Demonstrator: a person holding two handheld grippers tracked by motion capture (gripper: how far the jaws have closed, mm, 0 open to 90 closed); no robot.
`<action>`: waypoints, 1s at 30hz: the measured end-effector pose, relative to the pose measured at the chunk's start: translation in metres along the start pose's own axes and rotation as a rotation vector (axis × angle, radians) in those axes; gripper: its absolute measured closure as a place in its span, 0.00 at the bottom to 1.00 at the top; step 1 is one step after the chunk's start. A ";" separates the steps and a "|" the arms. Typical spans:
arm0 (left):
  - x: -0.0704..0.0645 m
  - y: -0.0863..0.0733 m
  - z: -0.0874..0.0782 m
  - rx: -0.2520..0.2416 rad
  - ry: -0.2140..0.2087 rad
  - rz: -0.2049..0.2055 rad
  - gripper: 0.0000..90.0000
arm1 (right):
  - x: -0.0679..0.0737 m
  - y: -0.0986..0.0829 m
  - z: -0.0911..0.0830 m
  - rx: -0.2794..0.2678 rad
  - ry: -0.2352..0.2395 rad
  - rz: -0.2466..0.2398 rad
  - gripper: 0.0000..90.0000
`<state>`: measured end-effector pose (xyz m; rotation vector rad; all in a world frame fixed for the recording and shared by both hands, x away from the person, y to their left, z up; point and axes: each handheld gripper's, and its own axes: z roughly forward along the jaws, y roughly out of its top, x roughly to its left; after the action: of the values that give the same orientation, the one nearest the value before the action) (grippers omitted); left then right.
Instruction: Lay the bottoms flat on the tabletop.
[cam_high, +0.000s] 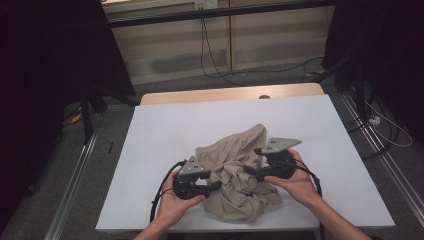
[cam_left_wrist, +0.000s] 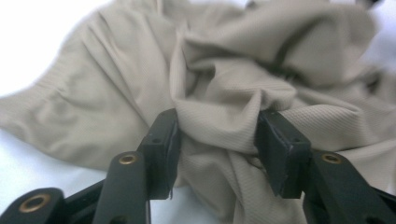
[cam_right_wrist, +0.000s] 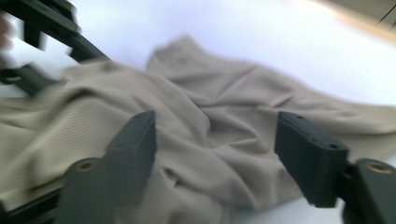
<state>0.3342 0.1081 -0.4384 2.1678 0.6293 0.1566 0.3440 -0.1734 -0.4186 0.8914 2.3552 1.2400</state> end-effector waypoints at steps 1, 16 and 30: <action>-0.001 -0.002 0.004 0.013 0.010 0.003 0.51 | -0.002 -0.002 0.011 0.036 -0.024 -0.018 0.27; 0.007 -0.009 0.008 0.025 0.048 0.008 0.35 | -0.005 -0.022 0.034 0.172 0.065 0.014 0.93; 0.009 -0.009 0.003 0.028 0.038 -0.013 0.35 | 0.023 -0.050 -0.039 0.156 0.079 0.024 0.94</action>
<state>0.3391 0.1150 -0.4484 2.1916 0.6702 0.1838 0.2864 -0.2036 -0.4376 0.9368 2.5389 1.1321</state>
